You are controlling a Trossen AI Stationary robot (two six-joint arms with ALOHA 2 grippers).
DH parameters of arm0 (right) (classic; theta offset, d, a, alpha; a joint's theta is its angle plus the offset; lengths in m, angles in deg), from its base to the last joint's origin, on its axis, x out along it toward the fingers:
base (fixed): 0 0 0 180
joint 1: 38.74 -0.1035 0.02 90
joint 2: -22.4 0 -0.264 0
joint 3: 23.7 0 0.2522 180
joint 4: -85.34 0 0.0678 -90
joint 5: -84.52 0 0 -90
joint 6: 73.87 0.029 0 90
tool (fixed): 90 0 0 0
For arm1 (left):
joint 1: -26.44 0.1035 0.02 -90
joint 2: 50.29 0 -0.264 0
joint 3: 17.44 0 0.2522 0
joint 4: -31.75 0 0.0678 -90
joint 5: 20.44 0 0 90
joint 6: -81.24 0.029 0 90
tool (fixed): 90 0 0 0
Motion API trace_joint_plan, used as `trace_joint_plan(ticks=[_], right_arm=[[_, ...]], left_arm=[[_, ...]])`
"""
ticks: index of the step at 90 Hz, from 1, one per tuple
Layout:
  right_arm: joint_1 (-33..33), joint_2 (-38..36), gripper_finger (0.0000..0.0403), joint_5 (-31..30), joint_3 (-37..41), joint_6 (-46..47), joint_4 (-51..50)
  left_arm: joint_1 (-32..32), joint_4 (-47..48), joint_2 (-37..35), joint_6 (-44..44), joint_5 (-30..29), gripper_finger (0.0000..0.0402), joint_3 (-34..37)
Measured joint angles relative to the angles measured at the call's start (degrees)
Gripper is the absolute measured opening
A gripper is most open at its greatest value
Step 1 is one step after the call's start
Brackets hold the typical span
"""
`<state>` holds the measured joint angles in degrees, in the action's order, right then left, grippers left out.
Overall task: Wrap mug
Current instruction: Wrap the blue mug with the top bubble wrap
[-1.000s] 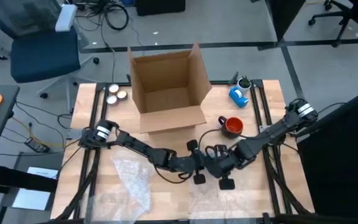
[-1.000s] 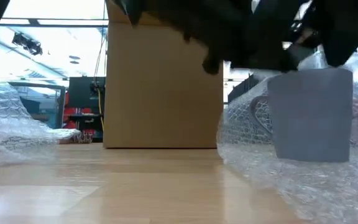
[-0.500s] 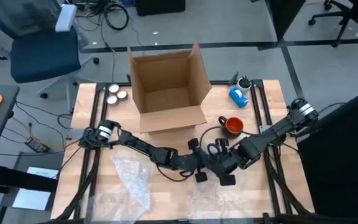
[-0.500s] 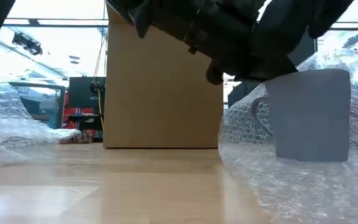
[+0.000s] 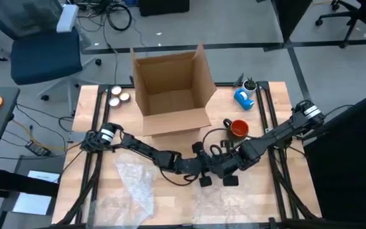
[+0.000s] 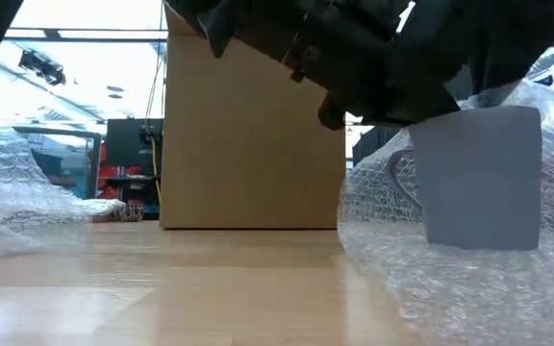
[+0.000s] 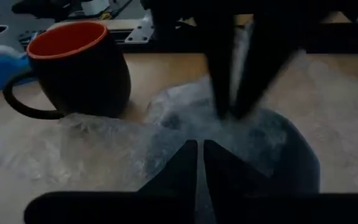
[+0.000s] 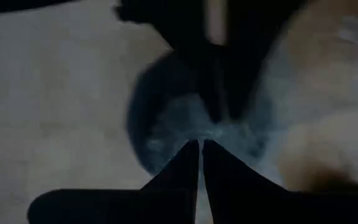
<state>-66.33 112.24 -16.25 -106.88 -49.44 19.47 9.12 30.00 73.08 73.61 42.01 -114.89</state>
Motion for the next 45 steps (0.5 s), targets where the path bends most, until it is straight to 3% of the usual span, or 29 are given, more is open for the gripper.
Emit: trace_joint_plan(ticks=[22,45], right_arm=[[-0.1,-0.2,0.0000,0.8,1.9,0.4,1.7],[0.3,0.1,0.0000,1.1,2.4,0.6,1.5]], left_arm=[[-0.7,13.9,-3.8,7.8,-1.5,0.0015,-3.0],[-2.0,18.2,-8.5,9.1,-4.4,0.0015,-3.6]])
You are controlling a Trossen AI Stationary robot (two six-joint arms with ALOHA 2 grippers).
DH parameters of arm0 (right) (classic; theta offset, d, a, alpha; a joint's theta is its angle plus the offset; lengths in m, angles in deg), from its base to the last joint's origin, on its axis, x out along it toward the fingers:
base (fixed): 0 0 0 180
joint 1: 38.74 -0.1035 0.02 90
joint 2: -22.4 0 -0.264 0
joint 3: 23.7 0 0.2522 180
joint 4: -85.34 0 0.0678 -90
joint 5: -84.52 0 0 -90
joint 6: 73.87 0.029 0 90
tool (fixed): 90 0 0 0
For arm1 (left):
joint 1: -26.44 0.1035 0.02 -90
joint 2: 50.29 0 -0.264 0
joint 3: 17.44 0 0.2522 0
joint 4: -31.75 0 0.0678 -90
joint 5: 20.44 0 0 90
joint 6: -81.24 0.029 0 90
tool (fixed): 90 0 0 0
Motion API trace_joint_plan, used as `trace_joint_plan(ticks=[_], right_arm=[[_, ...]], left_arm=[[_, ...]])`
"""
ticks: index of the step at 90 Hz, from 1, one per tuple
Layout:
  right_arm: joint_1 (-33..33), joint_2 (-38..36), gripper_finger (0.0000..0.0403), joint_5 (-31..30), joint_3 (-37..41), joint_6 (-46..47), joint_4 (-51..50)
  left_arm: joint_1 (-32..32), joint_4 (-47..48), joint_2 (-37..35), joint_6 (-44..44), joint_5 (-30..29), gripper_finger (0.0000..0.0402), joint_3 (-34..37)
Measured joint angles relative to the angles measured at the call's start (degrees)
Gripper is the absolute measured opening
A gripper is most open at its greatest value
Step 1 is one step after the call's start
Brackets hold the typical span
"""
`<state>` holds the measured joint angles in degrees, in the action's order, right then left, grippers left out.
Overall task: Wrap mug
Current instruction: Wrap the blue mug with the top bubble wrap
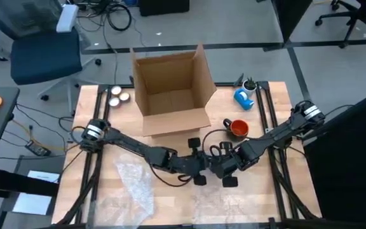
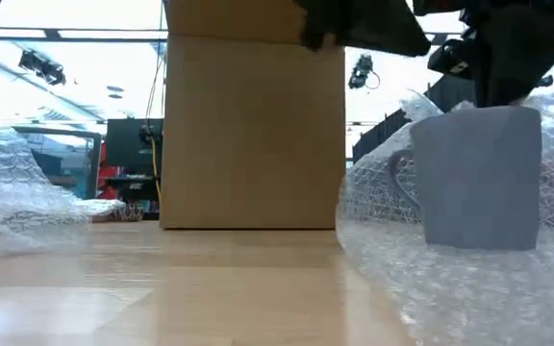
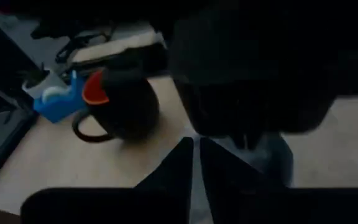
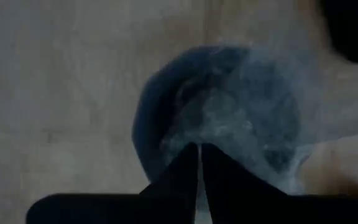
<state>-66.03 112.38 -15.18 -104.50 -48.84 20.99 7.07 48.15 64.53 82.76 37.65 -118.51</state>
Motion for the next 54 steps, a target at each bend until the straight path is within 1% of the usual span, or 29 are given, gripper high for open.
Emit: trace_joint_plan(ticks=[14,24,34,38,43,54], right_arm=[[0.1,0.0,0.0000,-0.1,0.0,0.3,0.4],[0.2,-0.1,0.0000,-1.5,0.0,-0.2,0.7],[1.2,-0.1,0.0000,-6.2,0.8,-1.9,2.7],[1.8,-0.1,0.0000,-6.9,1.8,-2.5,3.8],[2.8,0.0,0.0000,-6.2,3.5,-2.9,5.9],[4.3,0.0,0.0000,-1.4,8.2,-3.1,11.8]], left_arm=[[-1.0,2.9,-0.4,-2.0,0.0,0.0015,0.3],[-1.4,2.9,-0.4,-5.6,0.1,0.0015,4.0],[-1.1,-3.2,0.2,-7.6,0.2,0.0015,8.6],[-1.0,-6.4,0.2,-7.7,0.3,0.0015,9.8],[-0.9,-9.0,-0.1,-7.6,0.9,0.0015,10.7],[-0.9,-9.5,-0.1,-7.7,1.2,0.0015,11.0]])
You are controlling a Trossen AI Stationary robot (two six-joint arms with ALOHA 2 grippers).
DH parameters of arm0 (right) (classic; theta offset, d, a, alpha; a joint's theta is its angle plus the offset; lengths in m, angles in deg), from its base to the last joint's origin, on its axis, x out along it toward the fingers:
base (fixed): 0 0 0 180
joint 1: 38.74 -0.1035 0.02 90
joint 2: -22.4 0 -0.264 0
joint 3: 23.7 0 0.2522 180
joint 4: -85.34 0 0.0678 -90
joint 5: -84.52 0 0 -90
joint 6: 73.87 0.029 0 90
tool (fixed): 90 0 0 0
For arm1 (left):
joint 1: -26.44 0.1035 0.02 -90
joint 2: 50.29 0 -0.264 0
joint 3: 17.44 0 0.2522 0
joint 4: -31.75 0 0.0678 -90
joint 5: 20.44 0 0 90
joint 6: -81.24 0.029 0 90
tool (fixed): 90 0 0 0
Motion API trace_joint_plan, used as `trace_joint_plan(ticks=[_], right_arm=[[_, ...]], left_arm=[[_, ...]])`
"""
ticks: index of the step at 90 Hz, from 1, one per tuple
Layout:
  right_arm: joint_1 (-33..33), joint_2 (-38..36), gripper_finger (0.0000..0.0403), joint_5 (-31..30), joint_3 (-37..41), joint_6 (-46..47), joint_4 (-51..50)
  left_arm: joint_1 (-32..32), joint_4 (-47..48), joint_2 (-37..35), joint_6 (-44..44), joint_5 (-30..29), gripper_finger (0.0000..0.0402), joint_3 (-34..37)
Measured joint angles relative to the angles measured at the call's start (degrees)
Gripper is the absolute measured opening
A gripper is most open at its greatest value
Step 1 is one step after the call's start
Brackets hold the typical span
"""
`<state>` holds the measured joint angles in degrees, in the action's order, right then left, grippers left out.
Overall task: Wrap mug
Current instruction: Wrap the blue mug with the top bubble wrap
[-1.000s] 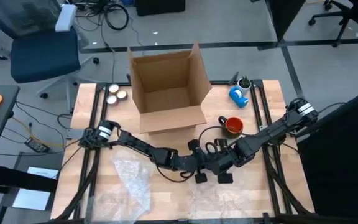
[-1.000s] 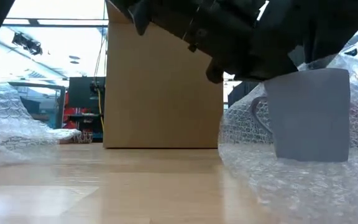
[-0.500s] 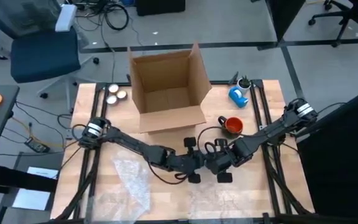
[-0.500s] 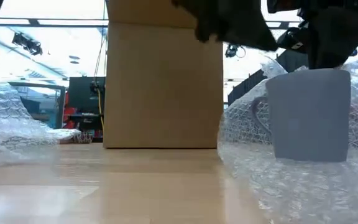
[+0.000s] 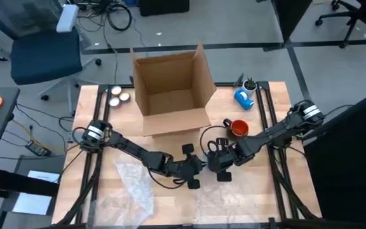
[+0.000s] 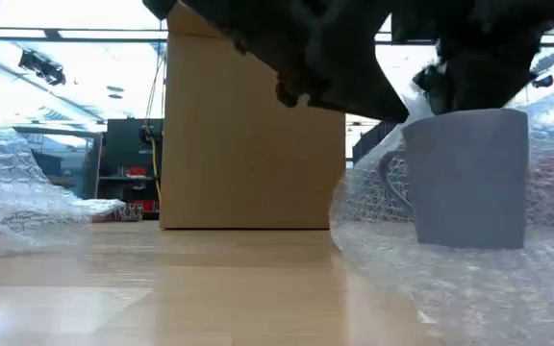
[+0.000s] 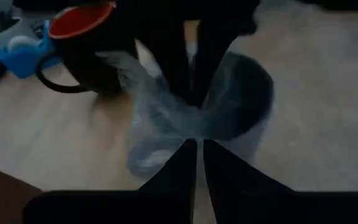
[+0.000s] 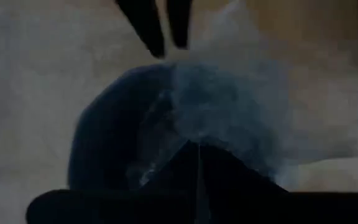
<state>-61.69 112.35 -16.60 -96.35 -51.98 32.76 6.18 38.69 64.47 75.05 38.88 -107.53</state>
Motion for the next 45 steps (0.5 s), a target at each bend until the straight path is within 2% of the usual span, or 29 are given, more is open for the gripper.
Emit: trace_joint_plan(ticks=[19,45], right_arm=[[0.2,-0.1,0.0000,6.1,3.2,0.2,2.4],[-1.1,0.1,0.0000,6.9,0.1,-1.0,1.0]], left_arm=[[0.5,-2.4,0.0,0.9,-0.1,0.0015,0.0],[0.8,-10.2,0.0,1.4,4.3,0.0015,0.0]])
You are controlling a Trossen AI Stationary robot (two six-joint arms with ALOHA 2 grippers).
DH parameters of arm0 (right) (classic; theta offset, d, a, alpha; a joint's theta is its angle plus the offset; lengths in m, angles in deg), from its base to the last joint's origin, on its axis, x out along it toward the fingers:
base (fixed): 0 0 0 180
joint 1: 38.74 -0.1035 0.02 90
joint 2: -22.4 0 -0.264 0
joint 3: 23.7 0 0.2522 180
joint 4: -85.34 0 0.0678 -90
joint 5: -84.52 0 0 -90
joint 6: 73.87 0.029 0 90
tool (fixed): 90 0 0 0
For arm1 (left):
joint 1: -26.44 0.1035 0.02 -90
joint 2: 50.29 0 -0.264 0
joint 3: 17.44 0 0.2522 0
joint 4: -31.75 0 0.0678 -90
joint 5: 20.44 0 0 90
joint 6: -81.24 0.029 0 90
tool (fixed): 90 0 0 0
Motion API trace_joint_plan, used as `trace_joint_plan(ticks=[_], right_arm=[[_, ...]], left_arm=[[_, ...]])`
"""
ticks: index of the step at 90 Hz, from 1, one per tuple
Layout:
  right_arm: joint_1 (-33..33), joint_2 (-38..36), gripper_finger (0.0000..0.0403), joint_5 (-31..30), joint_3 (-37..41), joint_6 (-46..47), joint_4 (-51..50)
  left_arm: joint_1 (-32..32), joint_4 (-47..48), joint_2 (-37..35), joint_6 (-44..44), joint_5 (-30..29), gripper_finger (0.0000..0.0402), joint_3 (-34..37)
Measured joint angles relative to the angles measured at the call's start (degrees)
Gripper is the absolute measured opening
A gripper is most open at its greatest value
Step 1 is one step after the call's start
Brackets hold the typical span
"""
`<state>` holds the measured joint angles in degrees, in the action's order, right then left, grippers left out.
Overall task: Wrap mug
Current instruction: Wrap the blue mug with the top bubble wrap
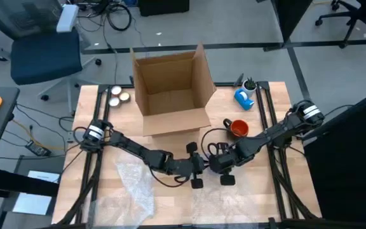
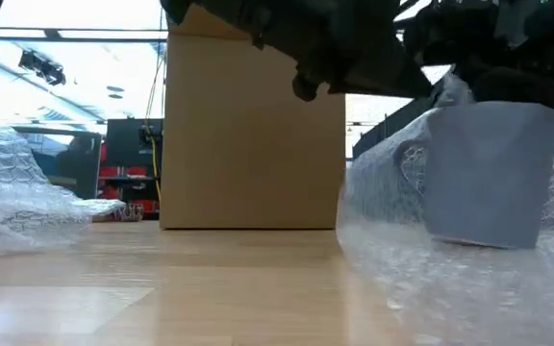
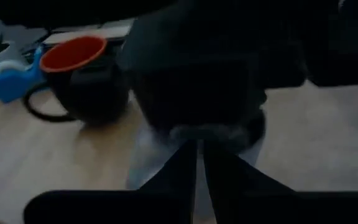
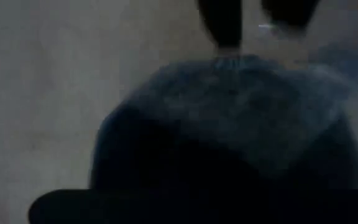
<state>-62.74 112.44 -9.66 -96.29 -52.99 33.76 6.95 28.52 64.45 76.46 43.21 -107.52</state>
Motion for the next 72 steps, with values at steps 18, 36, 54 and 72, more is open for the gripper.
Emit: trace_joint_plan(ticks=[18,36,54,72], right_arm=[[-1.1,0.0,0.0000,-0.3,-4.7,0.0,-4.0],[-1.6,0.0,0.0000,-0.6,-7.8,-0.3,-7.3],[-1.9,0.0,0.0000,-2.1,-13.7,-0.2,-15.6],[-2.0,0.0,0.0000,-8.0,-14.7,-1.0,-16.6]], left_arm=[[0.0,-1.1,0.0,0.0,0.3,0.0015,0.0],[0.0,-2.8,0.0,-0.3,0.3,0.0015,0.0],[0.0,-3.0,0.0,-1.1,0.3,0.0015,0.3],[0.0,-3.0,0.0,0.1,0.2,0.0015,0.5]])
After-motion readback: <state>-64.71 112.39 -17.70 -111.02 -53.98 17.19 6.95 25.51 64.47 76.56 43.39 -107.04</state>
